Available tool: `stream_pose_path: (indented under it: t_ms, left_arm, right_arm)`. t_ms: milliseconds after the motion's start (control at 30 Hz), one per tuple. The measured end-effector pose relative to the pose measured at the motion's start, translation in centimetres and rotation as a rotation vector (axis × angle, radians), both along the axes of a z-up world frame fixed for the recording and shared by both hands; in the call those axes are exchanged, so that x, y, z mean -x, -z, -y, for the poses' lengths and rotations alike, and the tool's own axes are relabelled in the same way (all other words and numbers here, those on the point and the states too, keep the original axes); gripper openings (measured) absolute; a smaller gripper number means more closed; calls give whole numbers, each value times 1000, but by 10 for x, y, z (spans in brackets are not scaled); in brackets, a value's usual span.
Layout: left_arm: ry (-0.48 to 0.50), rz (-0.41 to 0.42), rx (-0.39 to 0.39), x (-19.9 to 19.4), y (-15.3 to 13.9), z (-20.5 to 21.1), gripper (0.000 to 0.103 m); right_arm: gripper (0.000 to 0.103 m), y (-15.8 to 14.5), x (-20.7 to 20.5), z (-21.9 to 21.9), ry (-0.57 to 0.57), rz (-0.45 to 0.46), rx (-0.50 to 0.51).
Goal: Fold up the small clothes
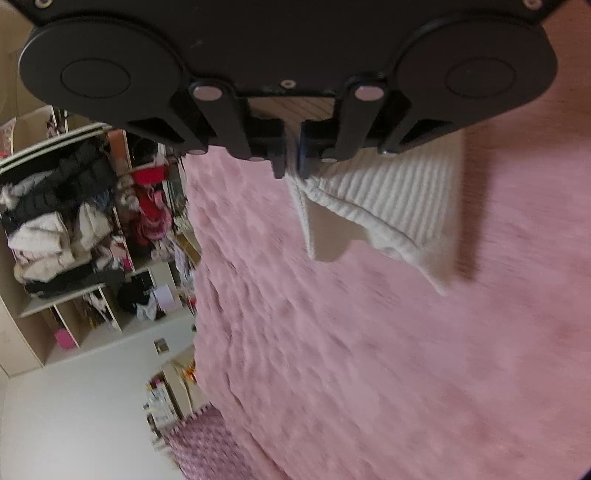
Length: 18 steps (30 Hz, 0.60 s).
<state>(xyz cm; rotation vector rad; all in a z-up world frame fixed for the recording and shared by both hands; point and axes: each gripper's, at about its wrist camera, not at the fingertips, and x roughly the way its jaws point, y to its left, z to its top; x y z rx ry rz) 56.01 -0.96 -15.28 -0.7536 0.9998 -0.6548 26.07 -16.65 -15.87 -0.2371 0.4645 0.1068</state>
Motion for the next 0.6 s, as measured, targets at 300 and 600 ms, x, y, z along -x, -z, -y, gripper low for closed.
stream_pose_path:
  t_ms: [300, 600]
  left_arm:
    - [92, -33, -31, -16, 26, 90, 1]
    - [100, -51, -133, -26, 55, 133, 1]
  right_arm:
    - [13, 12, 1, 60, 148, -57, -77]
    - [13, 35, -15, 95, 212, -146, -196]
